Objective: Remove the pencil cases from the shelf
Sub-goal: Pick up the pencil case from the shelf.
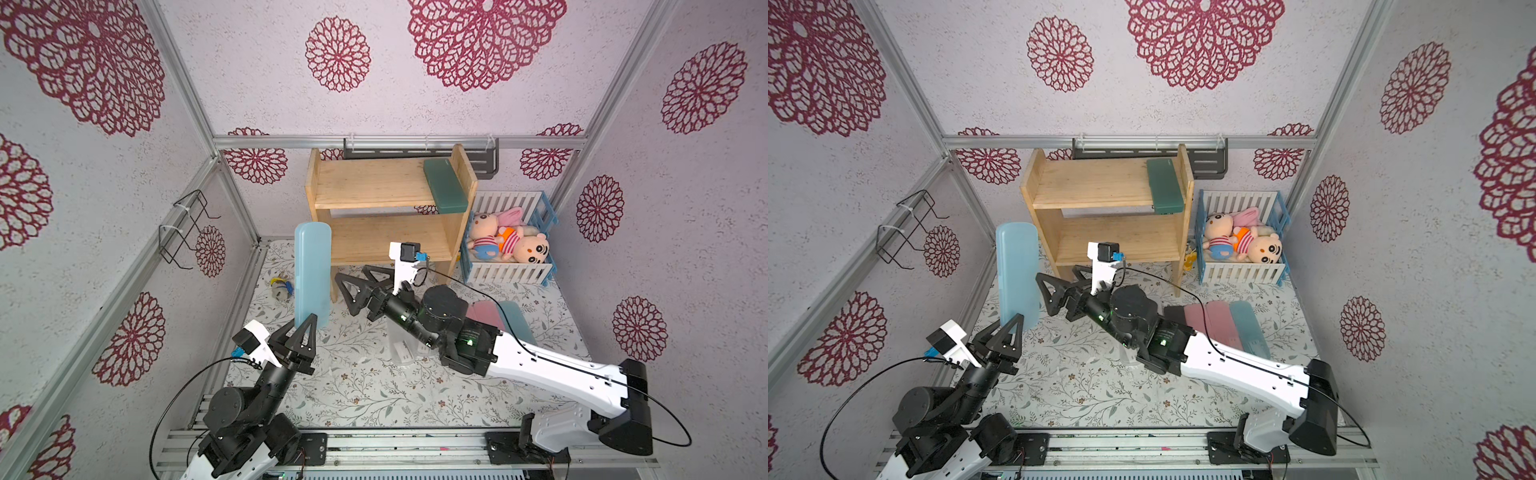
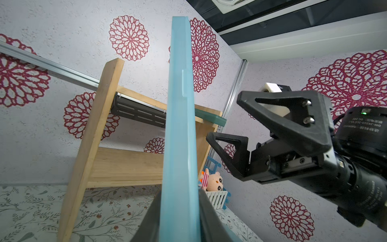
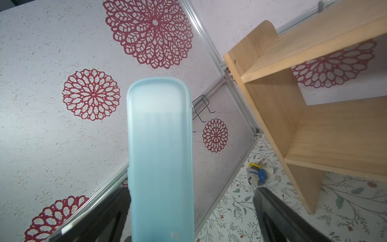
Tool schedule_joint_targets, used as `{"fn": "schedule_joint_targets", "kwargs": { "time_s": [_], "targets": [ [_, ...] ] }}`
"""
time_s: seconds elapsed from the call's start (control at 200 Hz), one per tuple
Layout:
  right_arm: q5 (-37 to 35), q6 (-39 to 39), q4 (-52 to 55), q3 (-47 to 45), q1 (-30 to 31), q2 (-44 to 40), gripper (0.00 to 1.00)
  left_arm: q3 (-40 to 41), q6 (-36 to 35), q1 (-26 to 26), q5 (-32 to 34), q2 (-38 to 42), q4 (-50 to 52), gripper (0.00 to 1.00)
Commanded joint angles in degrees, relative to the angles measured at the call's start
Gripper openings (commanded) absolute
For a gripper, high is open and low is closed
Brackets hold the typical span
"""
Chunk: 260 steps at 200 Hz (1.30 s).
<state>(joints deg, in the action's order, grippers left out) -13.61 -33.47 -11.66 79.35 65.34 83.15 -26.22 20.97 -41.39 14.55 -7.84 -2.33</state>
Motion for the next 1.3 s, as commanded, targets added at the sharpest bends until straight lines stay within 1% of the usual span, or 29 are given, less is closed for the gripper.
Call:
{"fn": "schedule_joint_targets", "kwargs": {
  "time_s": [0.0,0.215,0.58,0.68,0.76,0.8,0.825,0.86,0.89,0.905,0.926,0.951,0.956,0.971,0.976,1.001,1.076,1.116,1.221,1.296],
  "targets": [
    [3.37,0.97,0.52,4.57,0.24,2.5,0.99,-1.11,-0.81,-0.36,0.62,0.67,2.23,0.0],
    [6.86,0.95,1.18,8.67,0.58,6.85,0.99,-1.75,-0.41,-0.36,0.23,0.19,2.76,0.0],
    [10.12,1.46,5.92,16.37,0.75,13.52,0.99,-2.43,-0.08,-0.36,-0.38,0.02,4.08,0.0],
    [9.27,1.4,7.35,17.49,0.81,14.65,0.93,-2.7,-0.21,-0.37,-0.29,0.01,4.75,0.0],
    [7.98,1.51,6.94,16.91,0.84,14.52,0.84,-2.97,-0.23,-0.37,-0.09,0.18,5.54,0.0],
    [7.17,1.77,6.54,16.24,0.93,14.11,0.81,-3.05,-0.29,-0.36,0.17,0.19,5.77,0.0],
    [6.6,1.83,6.24,15.62,0.93,13.83,0.8,-3.14,-0.23,-0.38,0.45,0.25,5.92,0.06],
    [5.81,1.96,5.88,14.79,0.95,13.3,0.78,-3.2,-0.3,-0.36,0.74,0.28,6.23,0.2],
    [5.12,2.04,5.63,14.06,0.93,12.82,0.77,-3.23,-0.23,-0.41,1.13,0.43,6.45,0.38],
    [4.7,2.13,5.47,13.71,0.97,12.56,0.76,-3.23,-0.18,-0.37,1.32,0.47,6.53,0.44],
    [4.25,2.26,5.51,13.37,0.98,12.29,0.75,-3.23,-0.11,-0.36,1.62,0.62,6.77,0.54],
    [3.68,2.47,5.42,12.86,0.93,11.98,0.73,-3.25,-0.14,-0.36,2.08,0.69,6.97,0.73],
    [3.59,2.55,5.46,12.81,0.93,11.92,0.73,-3.24,-0.05,-0.36,2.21,0.71,7.02,0.75],
    [3.1,2.72,5.55,12.47,0.94,11.71,0.72,-3.23,0.07,-0.41,2.46,0.83,7.13,0.95],
    [2.99,2.76,5.57,12.44,0.89,11.65,0.72,-3.23,0.09,-0.38,2.57,0.81,7.15,0.99],
    [2.53,2.93,5.79,12.1,0.85,11.4,0.71,-3.23,0.23,-0.35,3.11,0.97,7.3,0.97],
    [1.12,3.27,7.02,10.7,0.26,10.68,0.71,-3.23,0.55,-0.35,4.57,1.53,7.71,0.97],
    [0.68,3.04,7.66,9.35,-0.37,10.33,0.71,-3.52,1.46,-0.37,6.49,1.89,8.5,0.97],
    [0.9,0.68,9.64,3.89,-2.78,9.97,0.71,-5.0,3.31,-0.36,12.45,3.04,12.12,0.97],
    [1.63,-1.4,9.92,-0.49,-4.34,10.29,0.71,-5.85,3.64,-0.34,14.31,4.1,13.95,0.97]
  ]
}}
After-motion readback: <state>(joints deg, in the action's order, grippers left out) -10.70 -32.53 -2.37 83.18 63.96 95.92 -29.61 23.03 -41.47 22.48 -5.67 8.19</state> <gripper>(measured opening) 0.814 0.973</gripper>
